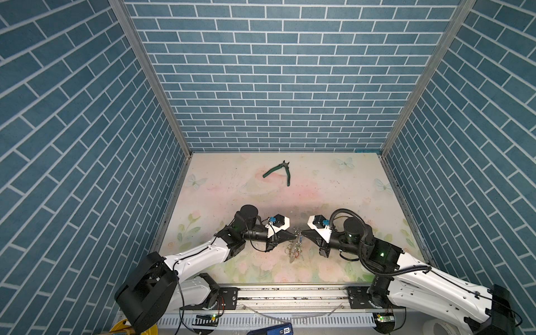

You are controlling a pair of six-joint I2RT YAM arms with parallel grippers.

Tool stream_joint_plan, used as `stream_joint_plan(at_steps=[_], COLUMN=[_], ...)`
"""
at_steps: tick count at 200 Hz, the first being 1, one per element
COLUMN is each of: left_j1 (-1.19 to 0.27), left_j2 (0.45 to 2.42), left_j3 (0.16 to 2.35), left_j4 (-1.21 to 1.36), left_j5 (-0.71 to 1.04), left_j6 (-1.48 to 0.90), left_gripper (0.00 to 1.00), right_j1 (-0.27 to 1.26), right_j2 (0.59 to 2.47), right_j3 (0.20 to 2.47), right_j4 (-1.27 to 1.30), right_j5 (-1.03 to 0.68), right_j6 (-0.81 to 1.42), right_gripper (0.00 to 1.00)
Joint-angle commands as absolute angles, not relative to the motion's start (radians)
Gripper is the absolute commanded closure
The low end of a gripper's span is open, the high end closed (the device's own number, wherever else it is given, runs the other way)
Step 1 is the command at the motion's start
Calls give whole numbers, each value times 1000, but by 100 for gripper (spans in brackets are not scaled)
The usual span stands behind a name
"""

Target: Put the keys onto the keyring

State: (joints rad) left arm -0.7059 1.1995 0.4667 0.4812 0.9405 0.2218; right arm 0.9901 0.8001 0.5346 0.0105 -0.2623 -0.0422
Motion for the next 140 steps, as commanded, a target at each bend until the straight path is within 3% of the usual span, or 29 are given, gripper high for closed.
stream_joint_plan(at_steps=[1, 140], left_j1=[-710, -711], left_j2=[1190, 1184], left_j3=[461, 436], left_j4=[445, 490], left_j5=[946, 985], left_j6=[249, 235], left_gripper=[100, 100], right_j1=[995, 994], right_j2=[802, 771], right_j3=[590, 587], right_j4=[5, -14], right_j5=[-314, -325], right_j6=[-72, -75], right_gripper=[100, 100])
